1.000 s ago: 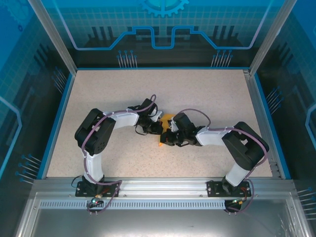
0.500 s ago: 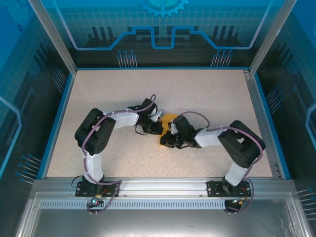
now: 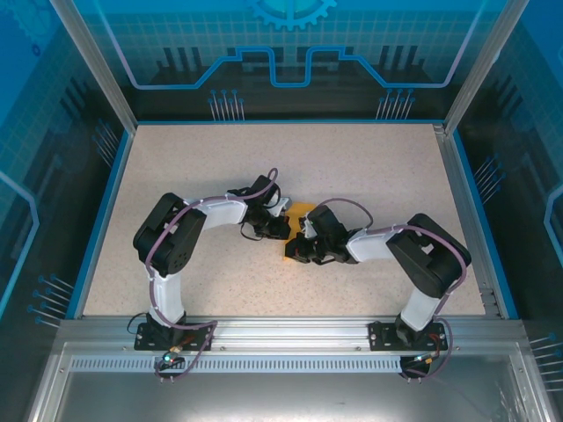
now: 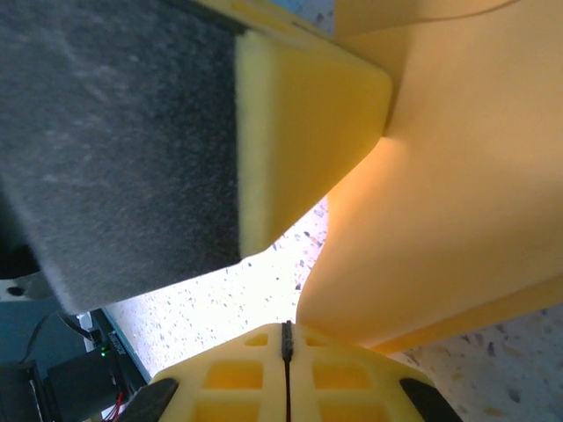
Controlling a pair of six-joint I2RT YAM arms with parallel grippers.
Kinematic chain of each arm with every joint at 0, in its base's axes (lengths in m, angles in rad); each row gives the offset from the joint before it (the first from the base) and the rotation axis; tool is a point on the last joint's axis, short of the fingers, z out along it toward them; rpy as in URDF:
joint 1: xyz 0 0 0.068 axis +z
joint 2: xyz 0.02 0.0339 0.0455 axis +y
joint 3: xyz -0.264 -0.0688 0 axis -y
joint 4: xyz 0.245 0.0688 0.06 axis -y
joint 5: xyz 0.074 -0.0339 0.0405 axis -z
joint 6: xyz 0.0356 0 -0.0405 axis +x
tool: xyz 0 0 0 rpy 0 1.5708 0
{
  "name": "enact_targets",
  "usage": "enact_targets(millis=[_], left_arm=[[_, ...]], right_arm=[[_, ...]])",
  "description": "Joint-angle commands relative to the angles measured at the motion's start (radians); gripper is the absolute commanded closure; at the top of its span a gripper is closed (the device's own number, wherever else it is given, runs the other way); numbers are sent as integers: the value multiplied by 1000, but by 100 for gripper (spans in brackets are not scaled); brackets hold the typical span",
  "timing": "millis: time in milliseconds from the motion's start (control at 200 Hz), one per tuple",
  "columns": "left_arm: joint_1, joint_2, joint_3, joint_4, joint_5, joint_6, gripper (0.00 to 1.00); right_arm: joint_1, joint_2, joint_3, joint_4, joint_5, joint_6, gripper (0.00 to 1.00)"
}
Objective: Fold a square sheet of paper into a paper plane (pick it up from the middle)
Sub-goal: Third fold the triangle at the center of the table.
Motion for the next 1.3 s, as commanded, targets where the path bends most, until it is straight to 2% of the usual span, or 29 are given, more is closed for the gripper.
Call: enact_targets(millis=[0,545,815,1290], left_arm=[[3,36,-10,-20,8,8,95],[2,42,-8,-26,9,15,95],[3,39,-5,-35,8,18,95],[3,51,0,-54,8,34,96]], right_arm=[[16,32,-3,17,2,7,94],[14,52,-11,-26,17,-14,92],[-38,-69,-9,-62,-3,-37,92],[-99,28,-1,31,-44,-32,92]])
